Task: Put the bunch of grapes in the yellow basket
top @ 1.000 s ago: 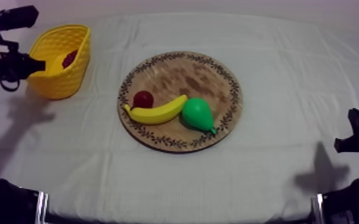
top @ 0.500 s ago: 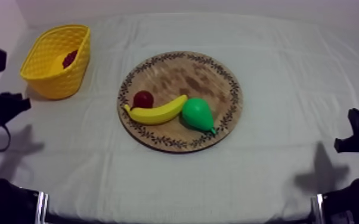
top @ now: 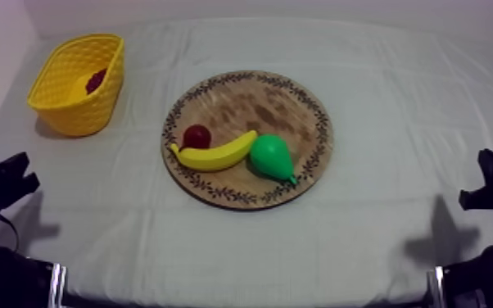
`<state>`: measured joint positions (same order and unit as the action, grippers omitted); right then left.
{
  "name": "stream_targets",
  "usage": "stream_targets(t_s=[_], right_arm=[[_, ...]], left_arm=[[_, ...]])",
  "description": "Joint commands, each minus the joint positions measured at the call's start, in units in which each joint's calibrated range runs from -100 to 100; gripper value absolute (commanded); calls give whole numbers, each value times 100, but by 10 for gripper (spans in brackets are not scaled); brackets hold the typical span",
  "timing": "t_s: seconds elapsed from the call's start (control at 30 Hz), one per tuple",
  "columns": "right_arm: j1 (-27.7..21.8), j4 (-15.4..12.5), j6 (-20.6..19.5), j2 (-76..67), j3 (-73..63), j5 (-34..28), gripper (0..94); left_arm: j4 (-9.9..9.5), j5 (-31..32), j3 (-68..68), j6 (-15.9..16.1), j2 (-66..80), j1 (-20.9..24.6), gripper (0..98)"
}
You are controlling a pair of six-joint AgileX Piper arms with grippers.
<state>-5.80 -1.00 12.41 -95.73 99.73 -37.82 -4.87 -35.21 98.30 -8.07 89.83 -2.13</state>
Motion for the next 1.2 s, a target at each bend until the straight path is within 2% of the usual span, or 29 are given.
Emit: stream_targets(t_s=[0.0, 0.33, 0.67, 0.83, 1.0, 1.17], right_arm=[[-2, 0, 0, -2, 4, 0, 2], [-2, 0, -3, -2, 4, 0, 2], [-2, 0, -1, -2, 4, 0, 2], [-2, 0, -1, -2, 4, 0, 2], [-2, 0, -2, -2, 4, 0, 2], [-2, 0, -1, -2, 4, 0, 2]], left_arm=[[43, -135, -17, 53, 381, 7, 0], [167, -520, -106, 195, 978, -30, 0], [252, -608, -109, 650, 1016, -123, 0], [276, -602, -109, 717, 1017, -144, 0], [307, -596, -109, 601, 1017, -338, 0], [312, -595, -109, 973, 1017, -421, 0]])
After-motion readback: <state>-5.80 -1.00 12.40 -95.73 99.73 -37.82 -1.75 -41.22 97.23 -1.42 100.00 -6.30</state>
